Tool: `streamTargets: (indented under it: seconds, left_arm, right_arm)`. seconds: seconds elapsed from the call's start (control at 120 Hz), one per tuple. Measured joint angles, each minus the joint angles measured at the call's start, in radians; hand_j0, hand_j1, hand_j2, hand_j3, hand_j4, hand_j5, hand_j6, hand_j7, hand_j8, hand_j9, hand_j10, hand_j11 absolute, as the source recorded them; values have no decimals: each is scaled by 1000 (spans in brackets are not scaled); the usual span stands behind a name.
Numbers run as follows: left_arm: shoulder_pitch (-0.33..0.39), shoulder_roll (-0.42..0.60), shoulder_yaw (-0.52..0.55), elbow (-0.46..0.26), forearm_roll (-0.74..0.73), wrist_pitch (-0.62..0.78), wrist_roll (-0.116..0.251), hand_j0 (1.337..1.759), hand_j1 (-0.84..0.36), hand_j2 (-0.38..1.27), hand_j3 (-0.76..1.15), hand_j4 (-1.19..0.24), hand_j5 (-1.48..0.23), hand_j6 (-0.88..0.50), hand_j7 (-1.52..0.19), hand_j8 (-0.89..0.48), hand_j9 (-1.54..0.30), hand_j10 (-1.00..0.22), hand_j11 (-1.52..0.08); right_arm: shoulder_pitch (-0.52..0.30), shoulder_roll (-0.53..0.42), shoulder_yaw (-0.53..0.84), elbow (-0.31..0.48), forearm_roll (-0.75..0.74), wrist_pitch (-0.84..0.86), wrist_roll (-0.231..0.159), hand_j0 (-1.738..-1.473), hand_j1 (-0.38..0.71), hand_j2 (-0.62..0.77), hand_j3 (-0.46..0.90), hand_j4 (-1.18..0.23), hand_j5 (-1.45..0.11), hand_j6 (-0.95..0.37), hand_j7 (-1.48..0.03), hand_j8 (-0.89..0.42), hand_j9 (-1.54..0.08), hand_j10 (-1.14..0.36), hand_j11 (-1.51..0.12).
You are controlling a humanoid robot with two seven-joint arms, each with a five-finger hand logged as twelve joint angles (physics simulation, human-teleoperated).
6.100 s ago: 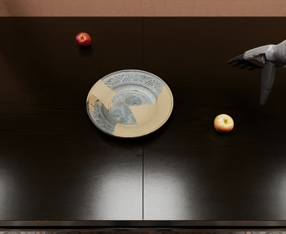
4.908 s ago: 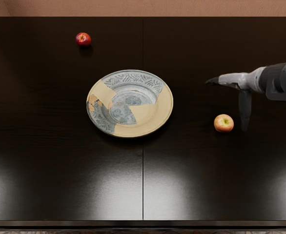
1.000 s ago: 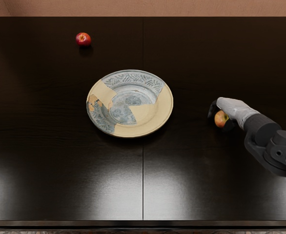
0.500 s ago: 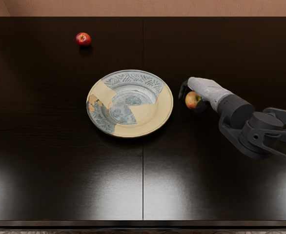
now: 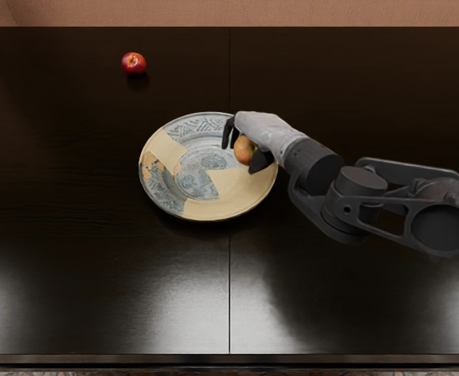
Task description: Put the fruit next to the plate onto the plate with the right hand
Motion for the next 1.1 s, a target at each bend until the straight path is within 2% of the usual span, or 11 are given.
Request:
streamTargets:
  seconds: [0.317, 0.625, 0.683, 0.792, 0.892, 1.1]
  left_arm:
    - [0, 0, 0, 0, 0, 0, 0, 1658, 339, 2, 0, -9, -11, -9, -11, -9, -11, -9, -11]
    - [0, 0, 0, 0, 0, 0, 0, 1658, 339, 2, 0, -9, -11, -9, -11, -9, -11, -9, -11]
    - [0, 0, 0, 0, 0, 0, 0, 1658, 339, 2, 0, -9, -11, -9, -11, -9, -11, -9, -11]
    - [0, 0, 0, 0, 0, 0, 0, 1658, 339, 2, 0, -9, -11, -9, -11, -9, -11, -9, -11]
    - [0, 0, 0, 0, 0, 0, 0, 1658, 339, 2, 0, -9, -11, -9, -11, -9, -11, -9, -11]
    - [0, 0, 0, 0, 0, 0, 0, 1658, 339, 2, 0, -9, -11, -9, -11, -9, -11, -9, -11]
  right_arm:
    - [17, 209, -9, -252, -6, -7, 0, -1657, 239, 164, 1, -589, -861, -541, -812, -379, -854, -511, -852]
    - [5, 283, -29, -322, -12, -10, -1, -1654, 204, 31, 0, -593, -807, -546, -787, -383, -808, -519, -816]
    - [5, 286, -30, -326, -10, -10, -1, -1655, 179, 13, 0, -549, -741, -520, -726, -386, -742, -496, -748]
    - [5, 289, -28, -325, -4, -8, 0, -1656, -26, 6, 0, -334, -450, -317, -441, -239, -451, -303, -454]
    - [8, 283, -21, -296, 31, -3, 0, -1657, -151, 5, 0, -205, -276, -195, -270, -147, -276, -186, -278]
    - [16, 127, 50, -101, 144, 24, 0, -1658, -278, 3, 0, -75, -100, -72, -97, -54, -100, -68, -100]
